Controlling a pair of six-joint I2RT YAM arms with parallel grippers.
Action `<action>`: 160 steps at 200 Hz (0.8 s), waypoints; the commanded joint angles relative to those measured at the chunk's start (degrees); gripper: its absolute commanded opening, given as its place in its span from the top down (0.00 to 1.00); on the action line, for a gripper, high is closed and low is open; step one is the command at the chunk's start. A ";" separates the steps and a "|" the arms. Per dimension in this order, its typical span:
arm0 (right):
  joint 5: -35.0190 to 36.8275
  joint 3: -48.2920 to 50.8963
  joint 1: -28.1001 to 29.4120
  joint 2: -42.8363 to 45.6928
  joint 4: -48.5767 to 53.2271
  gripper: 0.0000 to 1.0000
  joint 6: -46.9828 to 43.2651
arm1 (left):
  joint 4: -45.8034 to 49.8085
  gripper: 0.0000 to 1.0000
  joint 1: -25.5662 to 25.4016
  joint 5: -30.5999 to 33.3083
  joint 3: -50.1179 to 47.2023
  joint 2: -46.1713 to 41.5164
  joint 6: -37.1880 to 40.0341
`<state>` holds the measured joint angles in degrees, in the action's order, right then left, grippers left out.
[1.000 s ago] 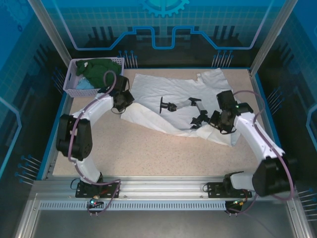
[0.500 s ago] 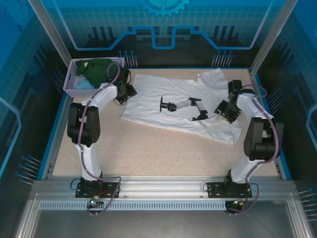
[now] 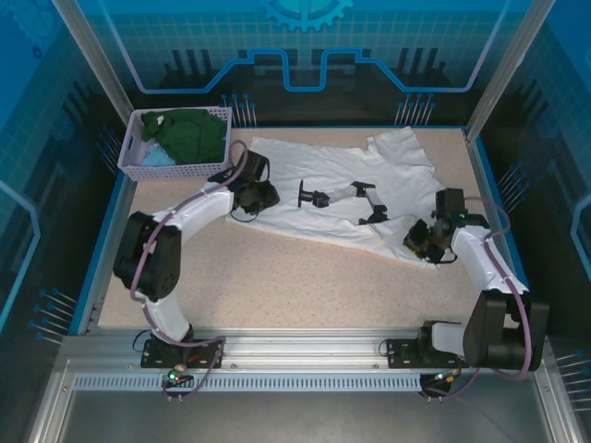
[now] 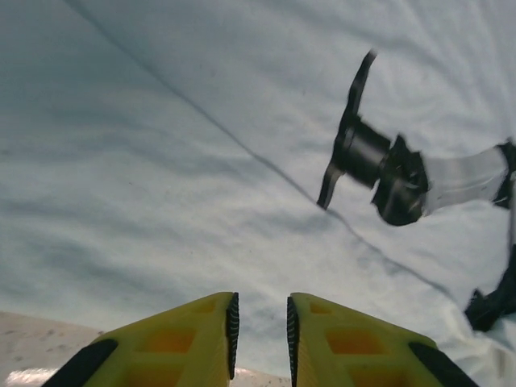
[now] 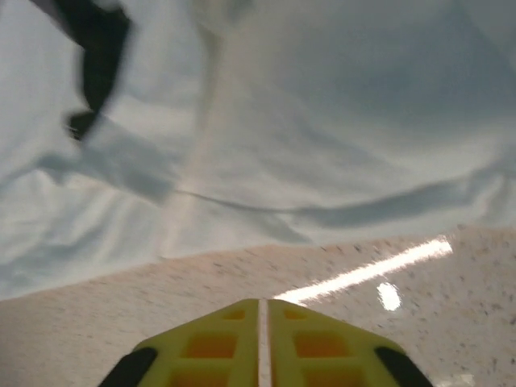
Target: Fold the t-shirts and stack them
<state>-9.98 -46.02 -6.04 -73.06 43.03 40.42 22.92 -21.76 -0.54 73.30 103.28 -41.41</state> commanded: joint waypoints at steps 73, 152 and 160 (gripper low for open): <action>4.12 4.65 -5.82 -11.15 -8.36 0.81 1.22 | -4.01 0.69 9.17 5.10 -7.04 8.73 1.81; -0.14 7.71 -16.73 -10.56 -7.12 0.70 -1.05 | -6.06 0.69 8.63 5.19 -21.12 -1.69 -1.29; -0.12 8.52 -17.74 -8.97 -7.11 0.69 -1.05 | -6.23 0.69 8.49 5.25 -22.91 -3.42 -1.75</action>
<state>-12.25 -40.64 -19.97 -84.23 33.74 40.42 11.42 -13.26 2.72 56.53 102.78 -41.25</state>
